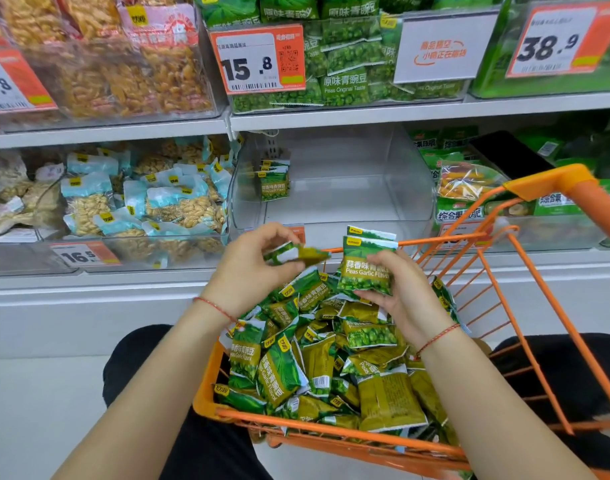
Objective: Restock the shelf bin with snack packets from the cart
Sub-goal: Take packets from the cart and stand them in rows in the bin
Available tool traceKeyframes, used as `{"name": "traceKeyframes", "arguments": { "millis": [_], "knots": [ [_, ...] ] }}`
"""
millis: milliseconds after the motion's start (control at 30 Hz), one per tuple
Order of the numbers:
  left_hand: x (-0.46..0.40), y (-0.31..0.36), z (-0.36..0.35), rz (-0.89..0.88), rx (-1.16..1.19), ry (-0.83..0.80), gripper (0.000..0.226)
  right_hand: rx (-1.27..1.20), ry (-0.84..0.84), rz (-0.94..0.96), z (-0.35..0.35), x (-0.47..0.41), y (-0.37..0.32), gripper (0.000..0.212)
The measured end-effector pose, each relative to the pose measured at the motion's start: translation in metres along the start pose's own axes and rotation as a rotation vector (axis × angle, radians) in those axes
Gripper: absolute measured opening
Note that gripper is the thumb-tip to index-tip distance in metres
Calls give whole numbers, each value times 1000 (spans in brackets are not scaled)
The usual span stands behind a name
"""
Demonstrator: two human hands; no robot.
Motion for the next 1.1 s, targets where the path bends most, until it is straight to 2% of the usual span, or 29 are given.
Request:
{"name": "traceKeyframes", "arguments": {
  "millis": [67, 133, 233, 300, 400, 533, 600, 700, 733, 800, 967, 1100],
  "knots": [
    [1, 13, -11, -137, 81, 140, 36, -55, -11, -3, -3, 1, 0, 15],
    [4, 18, -25, -231, 81, 162, 40, -80, -20, 43, -5, 1, -2, 15],
    [8, 10, -45, -291, -26, 99, 38, -73, -57, 127, -6, 3, -5, 24],
    [8, 4, -52, -266, -56, 76, 38, -56, -63, 143, -5, 4, -6, 29],
    [10, 1, -58, -217, -60, 37, 35, -51, -75, 150, -5, 5, -6, 24],
    [10, -4, -62, -55, 91, -68, 24, -133, -59, 95, -7, 1, -3, 13],
    [6, -7, -60, -7, 145, -16, 26, -206, -80, 73, -9, -1, -3, 18],
    [2, -9, -55, 19, 199, 103, 15, -242, -113, 91, -12, 0, -3, 25],
    [1, -11, -55, 40, 219, 123, 20, -236, -121, 102, -13, 0, -3, 27],
    [-1, -13, -55, 100, 253, 130, 33, -215, -134, 121, -14, 0, -3, 30],
    [-4, -16, -59, 179, 336, 95, 47, -161, -134, 161, -12, 1, -5, 30],
    [-7, -16, -57, 132, 342, 122, 34, -101, -108, 166, -11, 1, -4, 35]
  ]
}}
Point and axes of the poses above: each hand's wrist, its own x-axis away from the middle knuckle, its own z-axis out of the back of the hand, y = z × x, the point moved 6 cm from there along -x, towards the middle knuckle, and after that the axes turned 13 degrees about x, right-handed, at the moved point
